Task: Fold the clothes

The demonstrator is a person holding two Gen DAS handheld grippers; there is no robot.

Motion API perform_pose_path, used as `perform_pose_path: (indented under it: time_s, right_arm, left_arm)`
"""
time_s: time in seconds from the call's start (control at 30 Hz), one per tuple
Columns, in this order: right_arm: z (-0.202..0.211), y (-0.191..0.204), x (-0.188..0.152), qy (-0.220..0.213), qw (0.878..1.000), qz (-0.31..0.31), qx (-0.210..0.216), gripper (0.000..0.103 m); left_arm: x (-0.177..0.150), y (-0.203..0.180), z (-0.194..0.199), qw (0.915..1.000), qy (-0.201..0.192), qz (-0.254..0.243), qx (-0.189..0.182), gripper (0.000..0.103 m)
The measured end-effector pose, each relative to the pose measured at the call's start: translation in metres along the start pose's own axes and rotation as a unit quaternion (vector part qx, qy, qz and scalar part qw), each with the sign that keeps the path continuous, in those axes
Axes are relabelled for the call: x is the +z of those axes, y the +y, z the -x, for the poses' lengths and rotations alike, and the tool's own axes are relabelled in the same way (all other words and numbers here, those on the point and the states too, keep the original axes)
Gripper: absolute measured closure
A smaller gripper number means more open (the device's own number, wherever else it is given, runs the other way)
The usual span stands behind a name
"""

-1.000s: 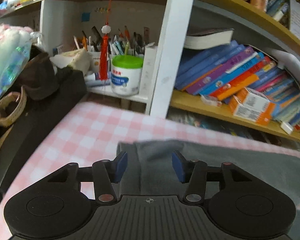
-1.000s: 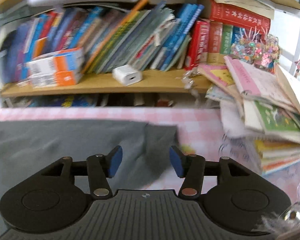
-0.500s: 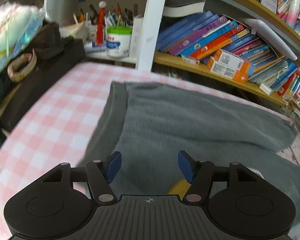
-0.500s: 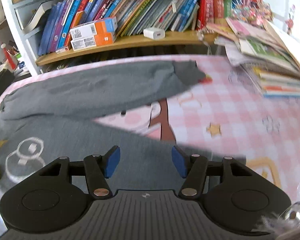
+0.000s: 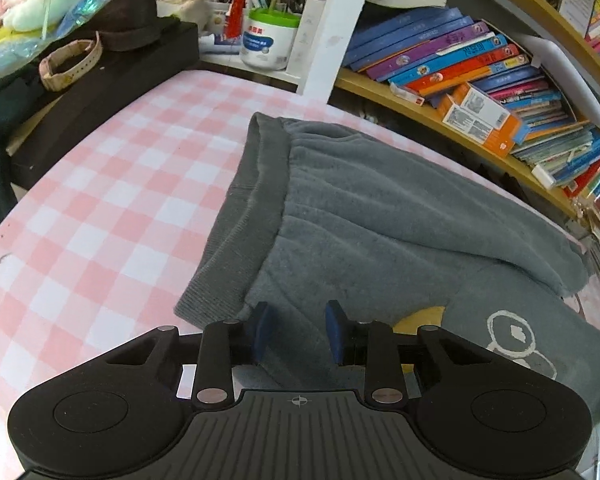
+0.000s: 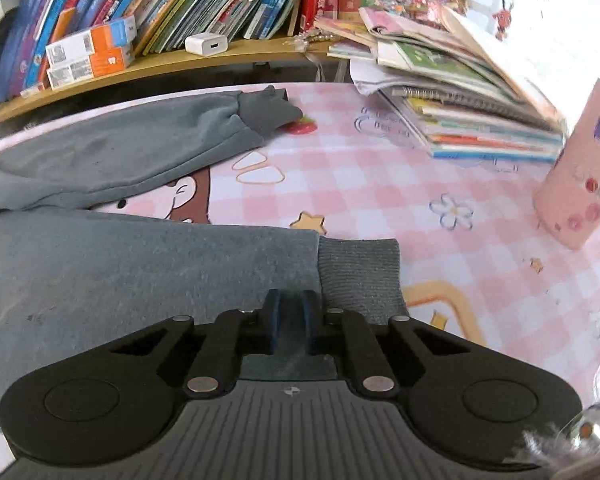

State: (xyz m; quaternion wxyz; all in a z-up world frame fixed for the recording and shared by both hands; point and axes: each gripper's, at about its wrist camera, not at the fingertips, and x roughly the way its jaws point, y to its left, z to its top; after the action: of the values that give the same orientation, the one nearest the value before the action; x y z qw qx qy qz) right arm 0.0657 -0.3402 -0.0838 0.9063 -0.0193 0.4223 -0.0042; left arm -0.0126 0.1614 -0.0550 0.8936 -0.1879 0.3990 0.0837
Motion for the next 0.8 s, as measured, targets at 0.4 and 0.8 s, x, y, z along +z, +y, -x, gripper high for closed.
perform_pose_path:
  time_s: [0.4,0.8]
  right_arm:
    - [0.015,0.028,-0.016,0.002,0.998,0.028,0.055,0.064]
    - [0.022,0.032,-0.025,0.002,0.998,0.035,0.061,0.059]
  left_arm:
    - [0.004,0.032,-0.004,0.9985,0.003,0.040,0.037,0.101]
    - [0.005,0.029,0.002,0.9981,-0.003,0.033,0.051,0.099]
